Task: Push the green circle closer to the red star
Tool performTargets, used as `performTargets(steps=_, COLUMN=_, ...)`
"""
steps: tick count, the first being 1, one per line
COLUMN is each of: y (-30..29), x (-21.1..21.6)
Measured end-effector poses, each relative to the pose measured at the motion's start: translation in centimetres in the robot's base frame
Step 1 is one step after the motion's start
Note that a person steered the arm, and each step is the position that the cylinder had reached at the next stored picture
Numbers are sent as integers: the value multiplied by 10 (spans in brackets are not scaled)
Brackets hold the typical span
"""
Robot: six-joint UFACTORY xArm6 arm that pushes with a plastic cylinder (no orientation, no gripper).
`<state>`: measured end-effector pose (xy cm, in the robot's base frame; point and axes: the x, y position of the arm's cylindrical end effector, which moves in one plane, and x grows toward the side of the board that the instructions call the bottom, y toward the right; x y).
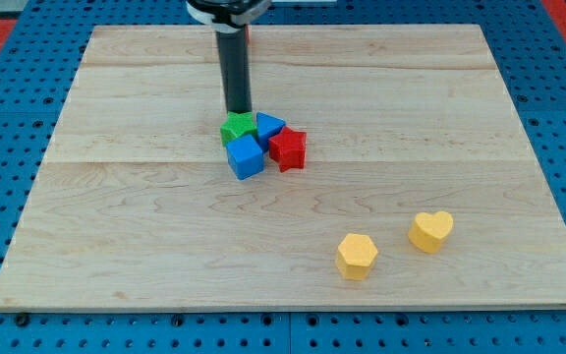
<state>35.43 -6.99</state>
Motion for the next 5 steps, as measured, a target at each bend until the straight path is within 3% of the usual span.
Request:
performTargets(steps=1, y=-7, x=-57)
performTargets(steps=2, y=79, x=-49)
performTargets(steps=4, y=99, x=-162)
performTargets(steps=5, y=89, x=-161)
